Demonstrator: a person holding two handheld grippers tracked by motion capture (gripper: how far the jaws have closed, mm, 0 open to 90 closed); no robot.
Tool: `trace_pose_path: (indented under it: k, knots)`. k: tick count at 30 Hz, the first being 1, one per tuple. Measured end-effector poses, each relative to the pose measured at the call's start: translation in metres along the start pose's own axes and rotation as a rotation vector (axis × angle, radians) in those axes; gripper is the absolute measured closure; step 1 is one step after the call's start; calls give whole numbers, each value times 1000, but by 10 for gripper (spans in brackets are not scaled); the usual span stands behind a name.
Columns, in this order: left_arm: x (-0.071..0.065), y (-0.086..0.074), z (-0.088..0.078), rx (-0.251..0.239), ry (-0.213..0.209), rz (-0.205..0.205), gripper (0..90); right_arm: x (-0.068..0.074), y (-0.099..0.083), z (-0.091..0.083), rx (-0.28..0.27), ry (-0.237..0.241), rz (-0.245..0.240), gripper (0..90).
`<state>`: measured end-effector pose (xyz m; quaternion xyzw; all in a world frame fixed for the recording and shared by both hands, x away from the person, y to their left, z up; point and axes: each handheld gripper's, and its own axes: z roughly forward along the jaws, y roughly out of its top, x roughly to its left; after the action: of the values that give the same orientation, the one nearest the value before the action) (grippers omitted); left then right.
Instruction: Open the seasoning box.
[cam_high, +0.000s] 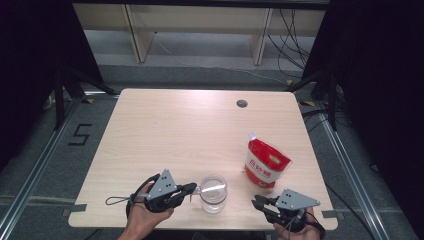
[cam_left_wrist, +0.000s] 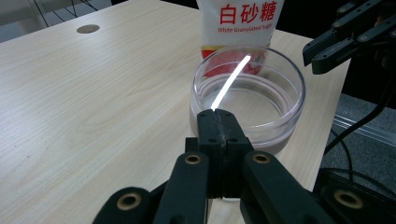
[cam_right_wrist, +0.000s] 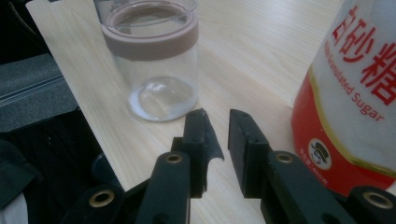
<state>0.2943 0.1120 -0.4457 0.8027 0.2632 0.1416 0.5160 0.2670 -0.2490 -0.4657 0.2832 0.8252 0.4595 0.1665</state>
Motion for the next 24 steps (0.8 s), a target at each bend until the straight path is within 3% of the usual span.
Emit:
trace_pose_path:
  k: [3, 4, 21, 23, 24]
  knots:
    - [0, 0, 0, 0, 1, -4, 894, 0, 2, 2, -30, 20, -9, 821]
    - [0, 0, 0, 0, 2, -4, 894, 2, 3, 1, -18, 21, 8, 827]
    - [0, 0, -1, 14, 6, 3, 894, 10, 13, 18, -47, 35, -64, 876]
    - [0, 0, -1, 14, 4, 6, 894, 13, 15, 21, -46, 50, -48, 882]
    - [0, 0, -1, 14, 6, 3, 894, 14, 17, 24, -56, 57, -64, 896]
